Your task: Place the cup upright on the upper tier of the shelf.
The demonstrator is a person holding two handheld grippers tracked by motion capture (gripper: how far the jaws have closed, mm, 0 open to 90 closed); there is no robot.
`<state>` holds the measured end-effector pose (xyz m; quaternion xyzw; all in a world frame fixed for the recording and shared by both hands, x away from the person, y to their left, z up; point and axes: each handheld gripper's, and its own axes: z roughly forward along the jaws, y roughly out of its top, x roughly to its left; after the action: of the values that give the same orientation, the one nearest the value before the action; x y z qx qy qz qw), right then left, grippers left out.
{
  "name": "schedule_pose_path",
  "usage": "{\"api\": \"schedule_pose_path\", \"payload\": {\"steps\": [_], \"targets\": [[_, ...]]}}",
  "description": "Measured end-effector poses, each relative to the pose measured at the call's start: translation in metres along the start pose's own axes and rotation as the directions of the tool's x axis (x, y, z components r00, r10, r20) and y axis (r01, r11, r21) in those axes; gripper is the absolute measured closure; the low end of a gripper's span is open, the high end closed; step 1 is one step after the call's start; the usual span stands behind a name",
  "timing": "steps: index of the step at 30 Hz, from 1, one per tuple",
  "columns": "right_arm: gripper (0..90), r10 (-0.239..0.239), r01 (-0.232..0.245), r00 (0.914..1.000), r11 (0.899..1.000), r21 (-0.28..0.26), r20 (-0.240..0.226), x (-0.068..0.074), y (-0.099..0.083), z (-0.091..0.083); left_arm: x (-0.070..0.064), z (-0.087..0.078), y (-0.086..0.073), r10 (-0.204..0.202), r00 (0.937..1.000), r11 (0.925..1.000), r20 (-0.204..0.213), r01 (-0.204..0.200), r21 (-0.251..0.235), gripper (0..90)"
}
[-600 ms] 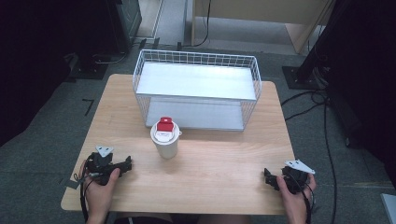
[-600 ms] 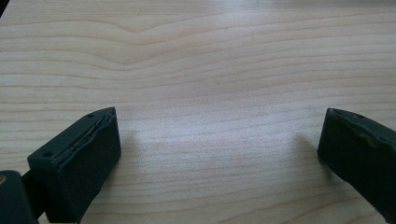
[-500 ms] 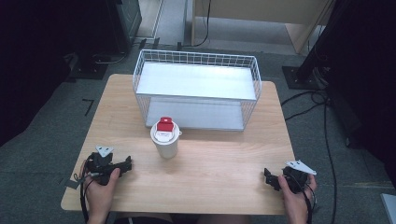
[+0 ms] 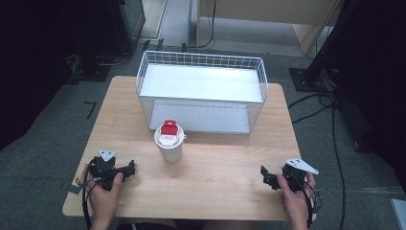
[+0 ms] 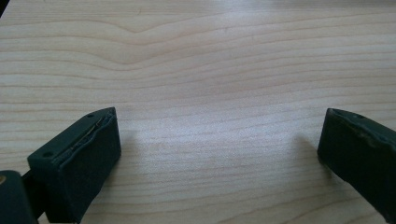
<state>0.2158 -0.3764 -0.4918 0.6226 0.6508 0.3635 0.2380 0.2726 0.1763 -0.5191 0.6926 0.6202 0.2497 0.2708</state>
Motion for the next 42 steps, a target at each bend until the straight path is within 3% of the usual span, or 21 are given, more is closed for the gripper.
{"api": "schedule_pose_path", "payload": {"steps": [5,7,8,14,20,29,42], "targets": [[0.0,-0.029,0.029,0.9990,0.999,-0.015,-0.034,0.022,0.014,0.000,0.000,0.000,0.000,0.000,1.0000,1.0000,0.000,0.000,0.000,0.0],[0.0,-0.058,0.057,0.9969,0.998,-0.026,-0.054,0.036,0.022,0.001,0.000,0.000,0.000,0.000,1.0000,1.0000,0.000,0.000,0.000,0.0],[0.0,-0.058,0.057,0.9969,0.998,-0.026,-0.054,0.036,0.022,0.001,0.000,0.000,0.000,0.000,1.0000,1.0000,0.000,0.000,0.000,0.0],[0.0,-0.118,0.113,0.9877,0.992,-0.050,-0.102,0.073,0.038,0.009,0.000,0.000,0.000,0.000,1.0000,1.0000,0.000,0.000,0.000,0.0],[0.0,-0.144,0.138,0.9803,0.989,-0.053,-0.135,0.096,0.045,0.018,0.000,0.000,0.000,-0.001,1.0000,1.0000,0.000,0.001,-0.001,0.0],[0.0,-0.188,0.179,0.9610,0.982,-0.064,-0.203,0.142,0.052,0.033,0.000,0.000,0.000,0.002,1.0000,1.0000,0.000,-0.002,0.001,0.0],[0.0,-0.238,0.220,0.9341,0.971,-0.098,-0.266,0.193,0.053,0.048,0.000,0.000,0.000,0.000,1.0000,1.0000,-0.001,0.000,-0.001,0.0]]}}
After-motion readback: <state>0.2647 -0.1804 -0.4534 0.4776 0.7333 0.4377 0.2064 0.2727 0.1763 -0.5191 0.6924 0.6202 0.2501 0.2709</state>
